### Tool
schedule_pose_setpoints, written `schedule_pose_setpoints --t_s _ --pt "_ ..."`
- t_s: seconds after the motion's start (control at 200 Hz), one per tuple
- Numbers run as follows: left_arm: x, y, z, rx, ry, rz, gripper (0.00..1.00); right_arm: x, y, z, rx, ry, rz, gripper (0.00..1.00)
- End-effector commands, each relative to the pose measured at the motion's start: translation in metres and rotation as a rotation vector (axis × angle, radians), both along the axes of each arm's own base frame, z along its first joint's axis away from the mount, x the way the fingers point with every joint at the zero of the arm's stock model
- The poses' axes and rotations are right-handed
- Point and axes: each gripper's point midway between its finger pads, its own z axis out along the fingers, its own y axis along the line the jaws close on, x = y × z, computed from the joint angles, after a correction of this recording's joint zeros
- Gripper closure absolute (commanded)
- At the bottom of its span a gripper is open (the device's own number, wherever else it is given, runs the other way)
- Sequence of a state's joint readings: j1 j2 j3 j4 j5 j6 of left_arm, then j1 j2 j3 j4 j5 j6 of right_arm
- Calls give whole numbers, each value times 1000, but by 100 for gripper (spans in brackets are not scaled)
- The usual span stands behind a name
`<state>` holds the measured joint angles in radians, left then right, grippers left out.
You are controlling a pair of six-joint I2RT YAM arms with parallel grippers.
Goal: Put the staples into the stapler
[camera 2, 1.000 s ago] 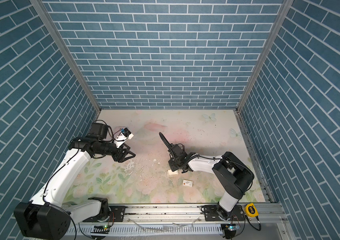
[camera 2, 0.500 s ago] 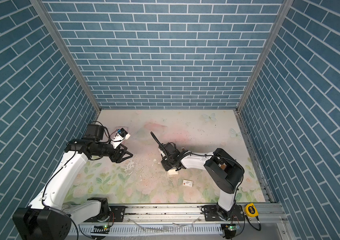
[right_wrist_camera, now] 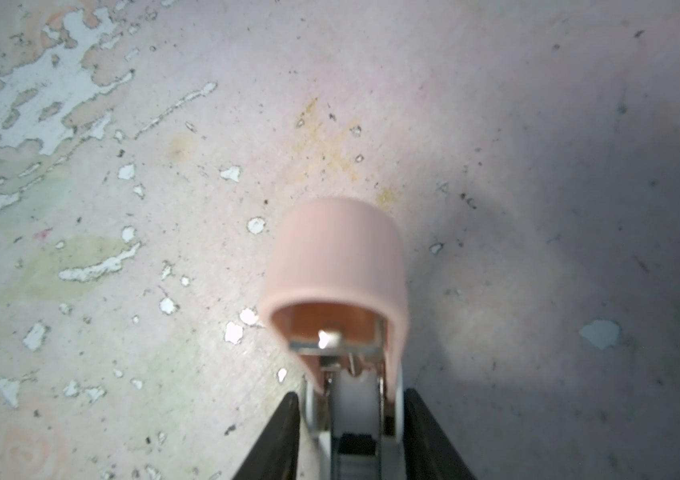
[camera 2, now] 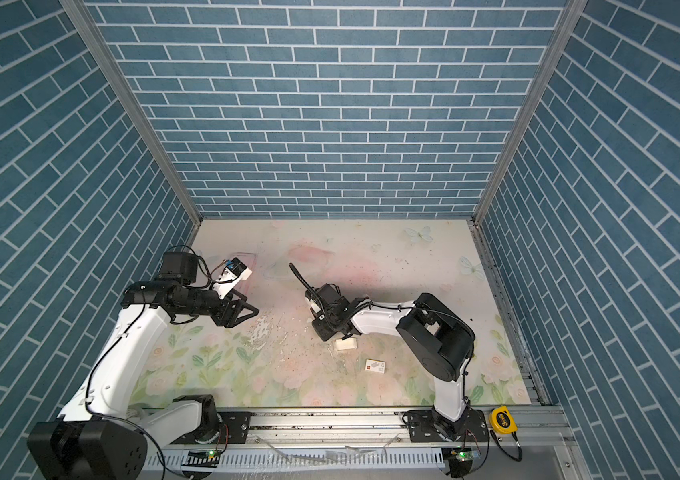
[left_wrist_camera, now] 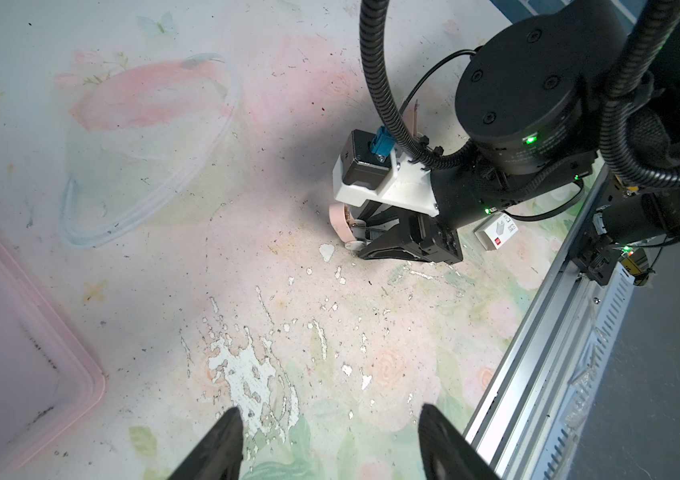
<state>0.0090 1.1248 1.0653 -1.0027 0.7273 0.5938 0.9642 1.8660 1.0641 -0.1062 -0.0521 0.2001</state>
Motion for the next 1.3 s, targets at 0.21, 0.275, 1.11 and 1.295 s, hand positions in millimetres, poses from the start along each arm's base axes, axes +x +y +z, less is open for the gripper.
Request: schedule_pose_setpoints --t_s 0.21,0.275,1.11,1.295 --pt "-9 -1 1 1 -10 -45 31 0 -18 21 -25 -43 -50 56" --pt "-10 -2 2 -1 -14 -51 31 -1 -22 29 -4 -50 -78 56" --pt "-24 -8 7 -34 -50 -94 31 -28 -39 16 131 166 -289 71" --pt "-25 -9 5 -36 -49 -99 31 -27 -34 6 109 194 -300 71"
